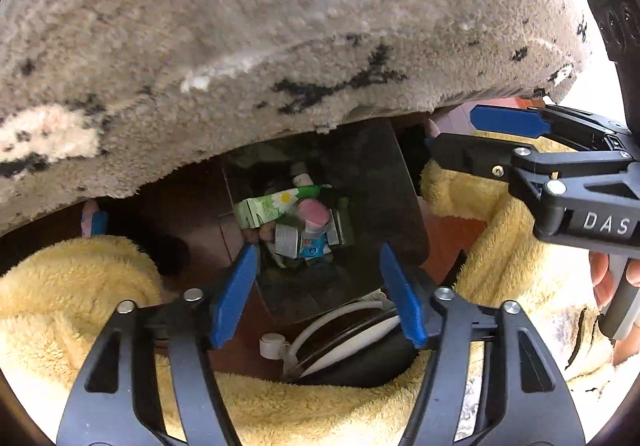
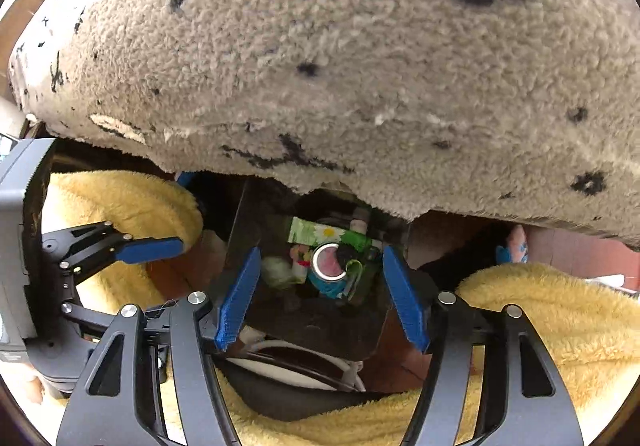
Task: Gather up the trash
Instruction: 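Lower the green bottle and spool into the bin and open both grippers, then raise both open grippers up over the cleared bed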
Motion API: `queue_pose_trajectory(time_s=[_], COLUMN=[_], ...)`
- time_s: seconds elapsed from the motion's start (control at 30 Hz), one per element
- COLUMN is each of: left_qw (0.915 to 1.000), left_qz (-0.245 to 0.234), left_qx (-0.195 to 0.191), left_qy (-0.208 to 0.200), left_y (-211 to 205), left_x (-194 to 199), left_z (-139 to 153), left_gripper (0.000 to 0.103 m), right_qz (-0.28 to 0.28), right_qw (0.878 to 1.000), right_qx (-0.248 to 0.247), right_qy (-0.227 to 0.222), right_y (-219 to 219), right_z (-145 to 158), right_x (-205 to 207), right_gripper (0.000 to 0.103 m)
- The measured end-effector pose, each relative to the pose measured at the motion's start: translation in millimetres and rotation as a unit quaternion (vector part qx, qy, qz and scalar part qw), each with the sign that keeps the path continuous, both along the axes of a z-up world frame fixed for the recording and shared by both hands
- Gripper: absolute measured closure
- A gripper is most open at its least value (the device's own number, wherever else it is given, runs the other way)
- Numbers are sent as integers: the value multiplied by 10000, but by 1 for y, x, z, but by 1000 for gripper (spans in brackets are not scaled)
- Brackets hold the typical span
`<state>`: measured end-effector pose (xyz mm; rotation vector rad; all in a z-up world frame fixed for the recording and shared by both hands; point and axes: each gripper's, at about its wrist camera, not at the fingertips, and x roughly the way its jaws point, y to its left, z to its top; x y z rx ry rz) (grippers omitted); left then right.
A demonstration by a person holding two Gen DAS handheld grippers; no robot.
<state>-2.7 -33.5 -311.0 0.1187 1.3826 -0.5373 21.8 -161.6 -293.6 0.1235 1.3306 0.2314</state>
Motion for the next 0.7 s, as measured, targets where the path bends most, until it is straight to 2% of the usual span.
queue_pose_trajectory(time_s=[0.07,0.13,0.2,0.23,0.3,0.43,0.6,0.7], left_qw=[9999,9996,9989,9982,9966,9902,9715,9504], left_qz=[55,103,153,177,204,319,691,924], left_qx=[-14,-45,-63,-77,-114,-212,-299,-369], left_qy=[-108,-243,-444,-562,-785,-1343,-2246,-2948], left_y=[3,6,8,9,10,15,29,37], left_x=[0,-1,0,0,1,7,26,37], left_z=[9,19,33,41,58,97,154,192], left_gripper=[31,22,14,10,8,8,8,8], right_qz=[-72,-177,-254,-317,-447,-645,-851,-994], right_qw=[9999,9995,9990,9984,9968,9923,9780,9603], right_qx=[-46,-105,-131,-155,-200,-283,-496,-618], right_qy=[-89,-229,-349,-433,-635,-1019,-1840,-2534], right_y=[-5,-12,-20,-25,-34,-48,-60,-68], right_z=[9,21,29,35,48,75,126,163], right_x=[0,0,-5,-6,-8,-9,-7,-9], right_gripper=[35,26,23,17,7,3,3,3])
